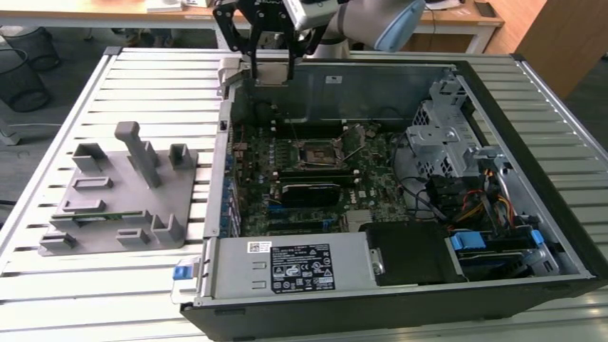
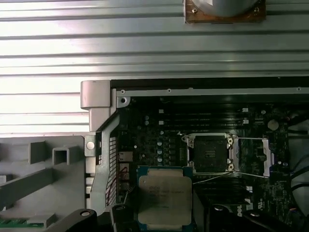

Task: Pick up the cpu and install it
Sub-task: 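Pick up the cpu and move it towards the insertion slot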

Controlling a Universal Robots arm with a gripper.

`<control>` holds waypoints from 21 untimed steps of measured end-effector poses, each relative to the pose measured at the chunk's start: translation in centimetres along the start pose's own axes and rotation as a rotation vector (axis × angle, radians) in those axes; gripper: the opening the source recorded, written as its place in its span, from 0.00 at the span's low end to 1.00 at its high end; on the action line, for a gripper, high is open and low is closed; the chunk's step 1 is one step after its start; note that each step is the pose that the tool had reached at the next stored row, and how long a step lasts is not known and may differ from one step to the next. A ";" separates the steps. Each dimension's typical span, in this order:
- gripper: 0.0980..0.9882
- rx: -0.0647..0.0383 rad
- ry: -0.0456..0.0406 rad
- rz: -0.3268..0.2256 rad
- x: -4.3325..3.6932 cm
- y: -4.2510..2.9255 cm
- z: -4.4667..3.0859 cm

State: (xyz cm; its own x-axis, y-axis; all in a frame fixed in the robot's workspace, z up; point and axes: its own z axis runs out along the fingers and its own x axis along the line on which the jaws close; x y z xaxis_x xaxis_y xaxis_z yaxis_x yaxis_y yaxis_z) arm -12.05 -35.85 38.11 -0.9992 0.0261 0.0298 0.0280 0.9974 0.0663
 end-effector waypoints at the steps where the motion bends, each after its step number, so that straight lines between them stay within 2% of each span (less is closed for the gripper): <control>1: 0.49 0.000 0.0000 0.000 -0.17 0.01 0.00; 11: 0.49 0.000 0.0004 -0.005 -2.43 0.07 0.12; 21: 0.49 0.001 0.0021 -0.020 -3.32 0.08 0.24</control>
State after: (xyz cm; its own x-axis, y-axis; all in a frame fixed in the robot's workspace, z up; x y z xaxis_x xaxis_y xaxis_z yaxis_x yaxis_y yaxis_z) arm -8.74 -35.84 37.78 -0.9995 0.0058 0.0305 0.0078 0.9978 0.0664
